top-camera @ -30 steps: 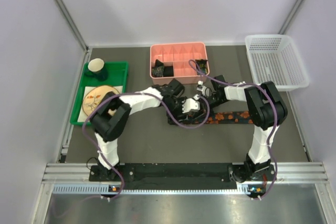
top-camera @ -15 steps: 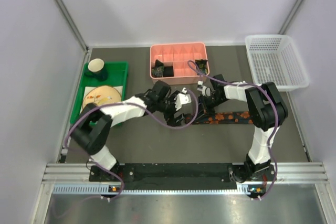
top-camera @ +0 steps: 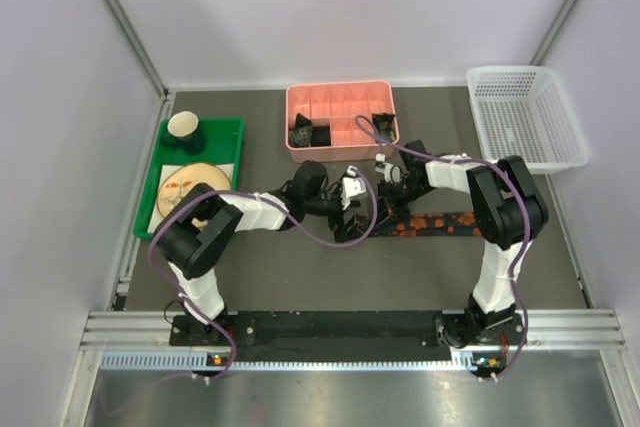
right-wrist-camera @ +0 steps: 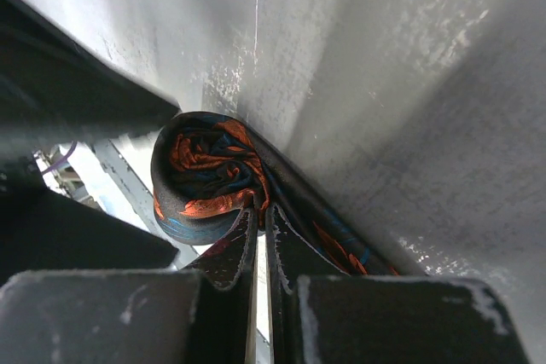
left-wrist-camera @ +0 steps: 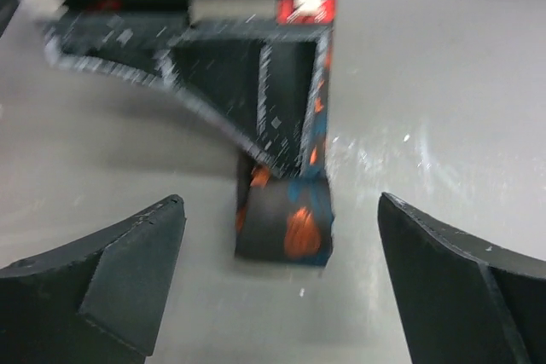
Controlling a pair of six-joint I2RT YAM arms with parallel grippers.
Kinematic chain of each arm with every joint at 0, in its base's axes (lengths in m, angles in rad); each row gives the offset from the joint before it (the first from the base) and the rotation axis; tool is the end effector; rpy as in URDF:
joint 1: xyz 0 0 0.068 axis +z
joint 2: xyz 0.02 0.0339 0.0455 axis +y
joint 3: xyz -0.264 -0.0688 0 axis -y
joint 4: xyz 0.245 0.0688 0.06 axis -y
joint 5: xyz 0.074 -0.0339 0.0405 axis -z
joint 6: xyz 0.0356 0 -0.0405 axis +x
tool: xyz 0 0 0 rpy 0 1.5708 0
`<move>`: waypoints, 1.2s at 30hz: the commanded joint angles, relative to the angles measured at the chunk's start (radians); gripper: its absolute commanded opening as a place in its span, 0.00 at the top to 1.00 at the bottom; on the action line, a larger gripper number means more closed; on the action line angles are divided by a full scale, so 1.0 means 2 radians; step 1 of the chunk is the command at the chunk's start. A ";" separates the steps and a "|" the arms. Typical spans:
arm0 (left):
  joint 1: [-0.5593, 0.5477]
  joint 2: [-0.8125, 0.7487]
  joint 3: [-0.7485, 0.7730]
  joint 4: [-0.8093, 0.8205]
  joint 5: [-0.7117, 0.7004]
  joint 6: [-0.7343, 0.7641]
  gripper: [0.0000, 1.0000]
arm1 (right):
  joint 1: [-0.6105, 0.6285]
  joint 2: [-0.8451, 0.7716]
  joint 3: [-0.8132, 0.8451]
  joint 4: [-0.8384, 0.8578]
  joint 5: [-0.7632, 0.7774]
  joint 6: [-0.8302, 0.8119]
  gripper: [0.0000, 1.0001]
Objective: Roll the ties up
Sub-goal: Roll the tie at the center of the board.
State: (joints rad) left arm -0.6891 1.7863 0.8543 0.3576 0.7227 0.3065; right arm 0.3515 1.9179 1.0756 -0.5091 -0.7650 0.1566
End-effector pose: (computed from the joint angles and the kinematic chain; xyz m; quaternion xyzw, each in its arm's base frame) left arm 0.2592 -0.2440 0.1558 0.5408 0.6413 -0.3899 0.3798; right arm 0.3101 0.1400 0.1216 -0.1304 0.9138 0.3846 0.0051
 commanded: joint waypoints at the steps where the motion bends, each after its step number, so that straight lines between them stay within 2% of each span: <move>1: -0.010 0.022 0.003 0.067 0.034 -0.005 0.07 | 0.003 0.021 -0.001 0.016 0.099 -0.034 1.00; 2: -0.011 0.029 0.004 0.065 0.034 -0.005 0.14 | 0.002 0.021 -0.001 0.014 0.099 -0.034 1.00; 5: -0.012 0.039 0.002 0.063 0.041 -0.005 0.26 | 0.000 0.021 0.001 0.010 0.100 -0.035 1.00; 7: -0.013 0.044 0.002 0.064 0.039 -0.008 0.27 | -0.001 0.024 0.002 0.009 0.098 -0.033 1.00; 10: -0.014 0.053 0.005 0.059 0.028 -0.009 0.37 | -0.001 0.029 0.003 0.009 0.086 -0.028 1.00; 11: -0.014 0.055 0.009 0.054 0.025 -0.007 0.40 | -0.002 0.030 0.004 0.011 0.083 -0.024 1.00; 12: -0.015 0.056 0.009 0.045 0.022 -0.001 0.48 | 0.000 0.031 0.004 0.012 0.076 -0.022 1.00; 13: -0.015 0.053 0.011 0.037 0.014 0.002 0.51 | 0.000 0.033 0.003 0.014 0.071 -0.020 1.00; 14: -0.015 0.052 0.016 0.026 0.008 0.007 0.55 | 0.001 0.033 0.001 0.017 0.065 -0.013 1.00; 15: -0.016 0.050 0.021 0.008 0.001 0.013 0.64 | 0.001 0.033 0.000 0.023 0.057 -0.011 1.00; 19: -0.017 0.030 0.047 -0.122 -0.025 0.072 0.79 | 0.022 0.034 -0.001 0.041 0.041 0.008 1.00; 27: -0.015 -0.006 0.099 -0.324 -0.107 0.170 0.82 | 0.062 0.045 0.011 0.100 -0.007 0.087 1.00; 31: -0.027 0.017 0.134 -0.377 -0.151 0.187 0.82 | 0.060 0.054 0.034 0.060 -0.024 0.074 1.00; 36: -0.043 0.052 0.170 -0.433 -0.196 0.202 0.83 | 0.038 0.037 0.047 0.011 -0.035 0.037 0.91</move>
State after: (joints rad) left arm -0.7525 1.8332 1.1378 -0.3504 0.4709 0.6395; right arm 0.4473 1.9972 1.1320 -0.4065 -0.8471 0.2985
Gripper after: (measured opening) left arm 0.356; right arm 0.065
